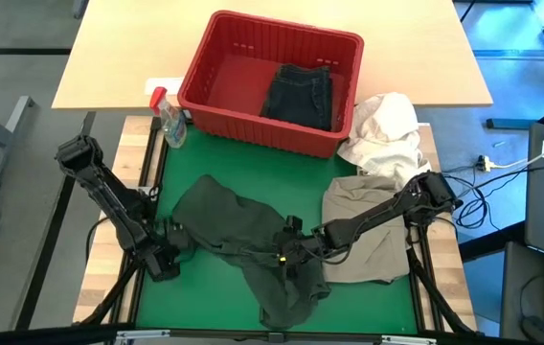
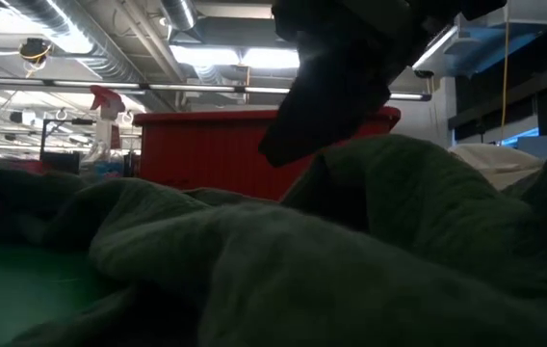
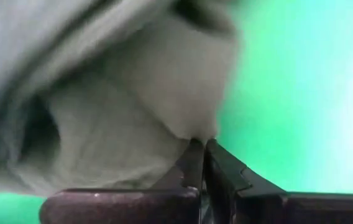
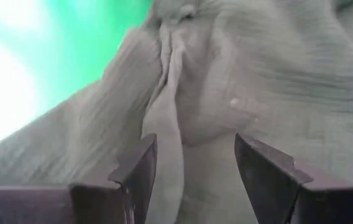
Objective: Fold Laundry from Bin
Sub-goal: Fold the green polo shirt
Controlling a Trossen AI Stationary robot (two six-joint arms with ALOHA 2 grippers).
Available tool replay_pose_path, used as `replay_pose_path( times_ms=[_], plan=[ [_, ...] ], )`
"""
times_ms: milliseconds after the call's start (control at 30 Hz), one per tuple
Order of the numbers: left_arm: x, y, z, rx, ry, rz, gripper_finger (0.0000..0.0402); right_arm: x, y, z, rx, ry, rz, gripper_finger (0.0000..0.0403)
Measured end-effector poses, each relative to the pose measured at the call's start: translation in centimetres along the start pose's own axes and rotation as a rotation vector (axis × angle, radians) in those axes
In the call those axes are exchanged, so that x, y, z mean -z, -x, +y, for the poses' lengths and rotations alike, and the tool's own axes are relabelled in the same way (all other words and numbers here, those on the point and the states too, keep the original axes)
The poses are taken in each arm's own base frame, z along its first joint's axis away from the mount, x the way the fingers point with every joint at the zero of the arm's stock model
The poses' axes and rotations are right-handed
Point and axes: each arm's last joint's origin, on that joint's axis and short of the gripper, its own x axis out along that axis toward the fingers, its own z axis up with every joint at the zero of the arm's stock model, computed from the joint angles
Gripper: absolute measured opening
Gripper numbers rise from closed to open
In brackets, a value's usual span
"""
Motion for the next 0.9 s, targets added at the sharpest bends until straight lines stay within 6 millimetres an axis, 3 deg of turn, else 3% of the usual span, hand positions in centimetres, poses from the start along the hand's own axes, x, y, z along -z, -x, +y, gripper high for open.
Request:
replay_pose_path(
  times_ms=[167,300,533,900],
  plan=[
    [-1.8,4.3,-2.7,0.242,-0.143,0.076,0.0002,-0.6,-0.6,-0.2,-0.005,-0.058,-0.065,0.0216],
    [-2.6,7.0,-3.3,0.382,-0.213,0.068,0.0001,-0.4,-2.0,-0.8,-0.006,-0.074,-0.062,0.0216],
    [-2.1,9.0,-2.1,0.503,-0.240,0.161,0.0001,1.9,-4.5,-3.0,0.069,-0.062,0.129,0.0216],
    [-2.2,12.7,1.5,0.667,-0.121,0.005,0.0000,1.8,-4.8,-6.3,0.216,-0.116,0.193,0.0216]
  ],
)
